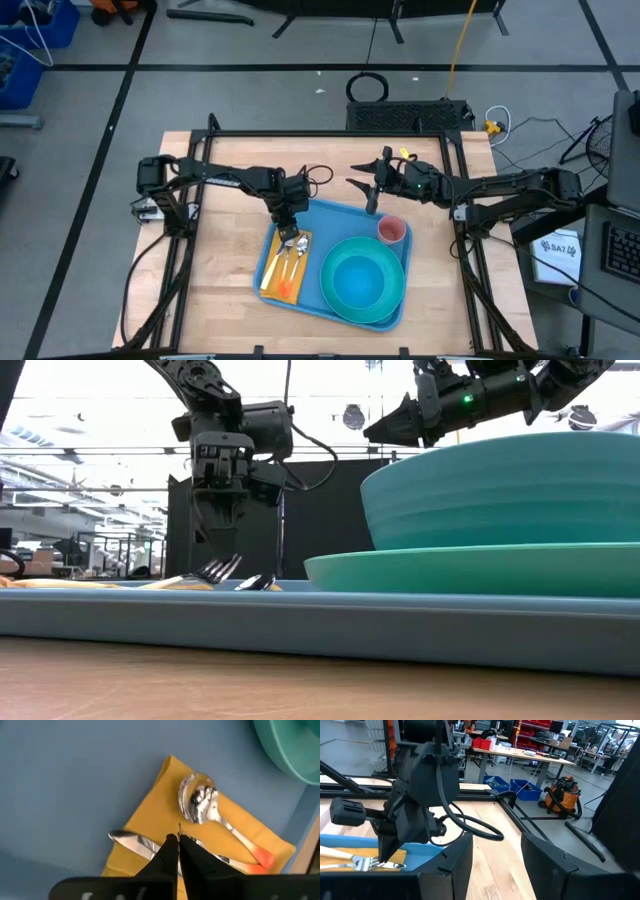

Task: Set up tray
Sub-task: Put the orange fork on top of the yellow table napkin

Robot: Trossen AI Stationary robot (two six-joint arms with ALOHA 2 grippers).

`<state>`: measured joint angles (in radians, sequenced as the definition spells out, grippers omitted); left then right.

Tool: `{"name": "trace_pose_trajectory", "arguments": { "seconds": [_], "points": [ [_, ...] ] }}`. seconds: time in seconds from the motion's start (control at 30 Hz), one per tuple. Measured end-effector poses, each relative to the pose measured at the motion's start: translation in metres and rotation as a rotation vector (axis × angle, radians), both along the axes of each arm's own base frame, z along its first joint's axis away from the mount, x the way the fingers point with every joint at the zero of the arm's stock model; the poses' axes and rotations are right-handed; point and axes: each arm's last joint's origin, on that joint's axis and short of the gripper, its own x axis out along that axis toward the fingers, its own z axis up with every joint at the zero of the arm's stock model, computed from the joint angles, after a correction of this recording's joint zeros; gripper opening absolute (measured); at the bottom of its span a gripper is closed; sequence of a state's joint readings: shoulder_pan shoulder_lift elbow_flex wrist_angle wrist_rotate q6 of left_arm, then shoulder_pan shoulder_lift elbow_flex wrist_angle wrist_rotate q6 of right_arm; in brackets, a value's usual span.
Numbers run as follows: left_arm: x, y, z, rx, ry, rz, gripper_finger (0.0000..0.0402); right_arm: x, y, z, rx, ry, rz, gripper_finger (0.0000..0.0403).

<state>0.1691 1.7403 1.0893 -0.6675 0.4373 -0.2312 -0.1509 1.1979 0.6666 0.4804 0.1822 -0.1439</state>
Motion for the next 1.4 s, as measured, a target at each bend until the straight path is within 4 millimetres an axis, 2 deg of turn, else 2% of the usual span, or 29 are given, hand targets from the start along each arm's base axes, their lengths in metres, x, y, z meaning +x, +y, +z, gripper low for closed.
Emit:
{"name": "trace_pose_trajectory", "arguments": {
  "seconds": [0.37, 0.57, 0.73, 0.87, 1.4],
  "points": [
    [0.009, 0.001, 0.003, 0.008, -0.091, 0.009, 0.0074, 0.000, 0.000, 0.000, -0.005, 0.005, 0.001, 0.0163],
    [0.003, 0.003, 0.006, 0.019, -0.058, 0.021, 0.0101, 0.000, 0.000, -0.001, -0.004, 0.016, 0.001, 0.0164],
    [-0.002, 0.004, 0.019, 0.085, -0.079, 0.038, 0.0102, 0.000, 0.000, -0.001, -0.004, 0.015, 0.001, 0.0162],
    [0.001, 0.000, 0.024, 0.090, -0.132, 0.035, 0.0102, 0.000, 0.000, -0.001, -0.005, 0.013, 0.001, 0.0160],
    [0.012, -0.004, 0.007, 0.134, -0.119, 0.023, 0.0102, 0.000, 0.000, -0.001, -0.005, 0.012, 0.001, 0.0161]
  ]
}}
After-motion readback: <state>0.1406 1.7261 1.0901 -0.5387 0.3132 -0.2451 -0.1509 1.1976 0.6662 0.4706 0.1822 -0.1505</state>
